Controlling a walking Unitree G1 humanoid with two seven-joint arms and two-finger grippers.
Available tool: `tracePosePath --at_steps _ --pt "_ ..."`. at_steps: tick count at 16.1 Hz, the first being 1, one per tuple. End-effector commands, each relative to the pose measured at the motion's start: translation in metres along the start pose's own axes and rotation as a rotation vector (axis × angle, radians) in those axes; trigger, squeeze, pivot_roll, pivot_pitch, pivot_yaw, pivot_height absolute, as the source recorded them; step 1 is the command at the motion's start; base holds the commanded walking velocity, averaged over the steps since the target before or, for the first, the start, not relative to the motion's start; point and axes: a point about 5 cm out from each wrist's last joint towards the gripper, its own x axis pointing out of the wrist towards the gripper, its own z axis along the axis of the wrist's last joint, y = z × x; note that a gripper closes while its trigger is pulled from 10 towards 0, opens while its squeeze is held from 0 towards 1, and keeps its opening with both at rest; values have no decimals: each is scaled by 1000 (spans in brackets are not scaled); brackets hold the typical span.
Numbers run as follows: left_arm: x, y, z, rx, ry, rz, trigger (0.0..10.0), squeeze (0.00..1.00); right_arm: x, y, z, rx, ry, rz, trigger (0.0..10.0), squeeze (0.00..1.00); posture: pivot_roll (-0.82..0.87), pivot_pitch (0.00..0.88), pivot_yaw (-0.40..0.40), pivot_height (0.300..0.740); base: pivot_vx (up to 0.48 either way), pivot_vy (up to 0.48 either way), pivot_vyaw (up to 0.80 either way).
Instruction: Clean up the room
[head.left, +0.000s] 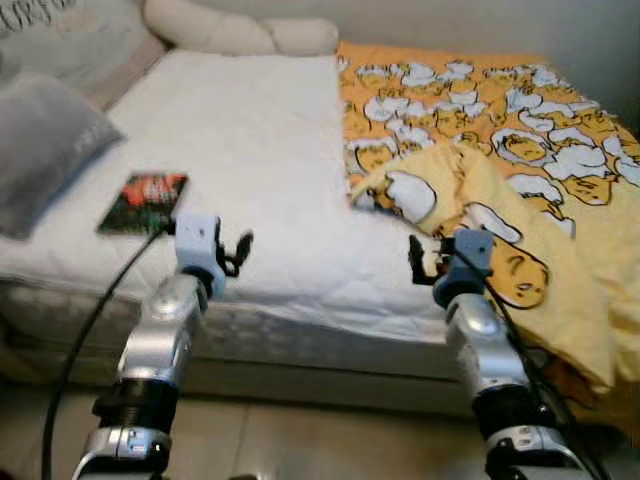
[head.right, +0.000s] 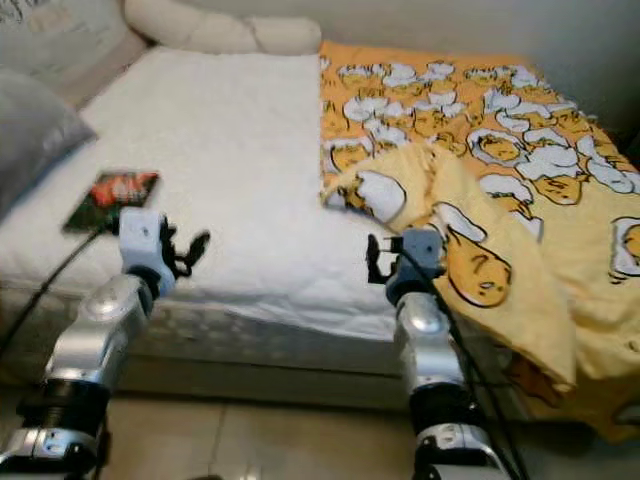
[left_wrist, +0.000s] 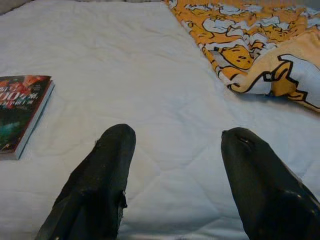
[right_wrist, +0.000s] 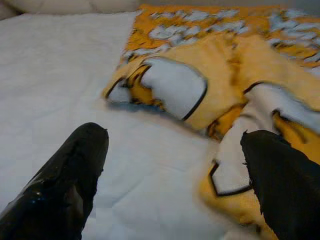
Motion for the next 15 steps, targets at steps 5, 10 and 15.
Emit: tracePosePath --at_steps 5,10,15 --pt "1 1 7 27 -29 -3 10000 0 2 12 2 -13 17 57 10000 0 13 0 -16 740 0 0 0" --pt "0 -1 4 16 -28 6 10000 0 -1 14 -1 -14 36 66 10000 0 18 0 -33 740 49 0 0" --pt "-1 -1 3 13 -23 7 10000 0 -1 14 -3 3 51 62 10000 0 16 0 -31 740 291 0 0"
